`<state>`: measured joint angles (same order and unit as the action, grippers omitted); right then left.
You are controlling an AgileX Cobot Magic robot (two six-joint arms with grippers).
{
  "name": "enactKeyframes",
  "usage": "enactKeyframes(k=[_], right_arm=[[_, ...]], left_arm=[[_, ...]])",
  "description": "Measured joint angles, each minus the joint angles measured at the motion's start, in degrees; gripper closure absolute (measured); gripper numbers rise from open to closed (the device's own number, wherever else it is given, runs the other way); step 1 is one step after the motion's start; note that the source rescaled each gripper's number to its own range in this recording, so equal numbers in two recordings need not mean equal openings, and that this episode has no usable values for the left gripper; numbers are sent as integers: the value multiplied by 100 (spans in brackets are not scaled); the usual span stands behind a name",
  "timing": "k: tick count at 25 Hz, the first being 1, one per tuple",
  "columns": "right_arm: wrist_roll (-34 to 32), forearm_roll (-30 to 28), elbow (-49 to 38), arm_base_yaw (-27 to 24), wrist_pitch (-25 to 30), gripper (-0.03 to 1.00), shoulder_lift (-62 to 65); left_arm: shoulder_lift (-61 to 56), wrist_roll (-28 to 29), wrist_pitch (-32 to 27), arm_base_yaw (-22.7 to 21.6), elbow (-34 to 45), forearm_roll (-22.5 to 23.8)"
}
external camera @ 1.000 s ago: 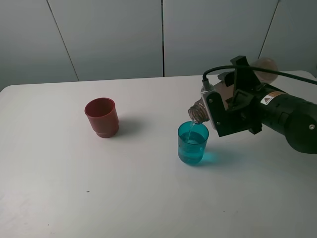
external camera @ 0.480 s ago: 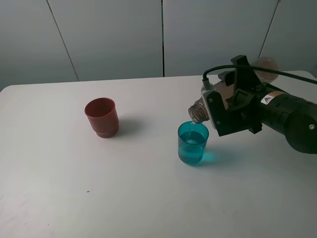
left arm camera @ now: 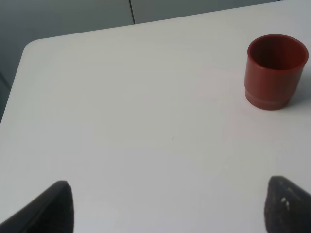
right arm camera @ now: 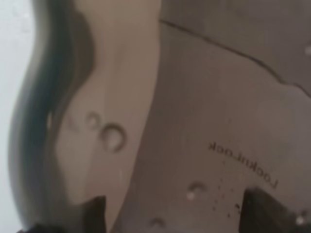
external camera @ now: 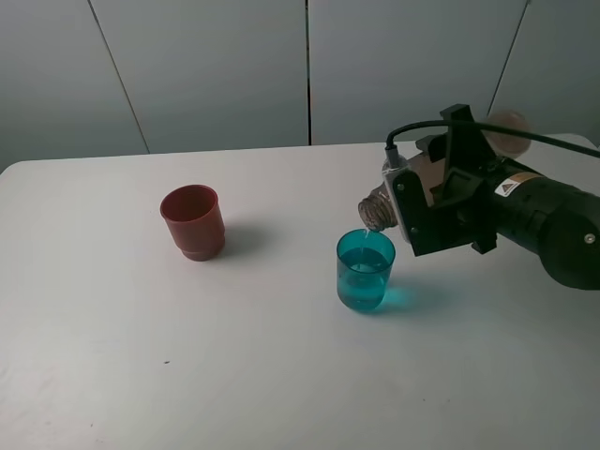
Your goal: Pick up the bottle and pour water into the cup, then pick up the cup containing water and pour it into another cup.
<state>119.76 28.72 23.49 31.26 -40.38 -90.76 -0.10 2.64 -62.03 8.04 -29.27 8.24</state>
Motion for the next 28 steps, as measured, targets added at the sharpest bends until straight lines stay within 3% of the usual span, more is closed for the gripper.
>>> enactKeyframes(k=[6, 10, 13, 18, 21, 24, 26, 28], right_arm=[[-71, 424, 226, 0, 687, 95, 26], [-941, 488, 598, 0, 1605, 95, 336], [-2261, 202, 982, -231, 2156, 95, 530], [-4996, -924, 1515, -959, 2686, 95, 544], [-6866, -1664, 1686, -1380, 2507, 95, 483], [-8731, -2095, 1699, -1633, 1778, 95, 325], [-9591, -2222, 1699, -1688, 1214, 95, 159], [-10042, -2269, 1699, -1697, 631, 95, -72]], left_arm=[[0, 0, 0, 0, 0, 0], [0, 0, 0, 0, 0, 0], [0, 0, 0, 0, 0, 0], [0, 0, 0, 0, 0, 0], [0, 0, 0, 0, 0, 0], [0, 0, 0, 0, 0, 0], [0, 0, 0, 0, 0, 0], [0, 0, 0, 0, 0, 0]])
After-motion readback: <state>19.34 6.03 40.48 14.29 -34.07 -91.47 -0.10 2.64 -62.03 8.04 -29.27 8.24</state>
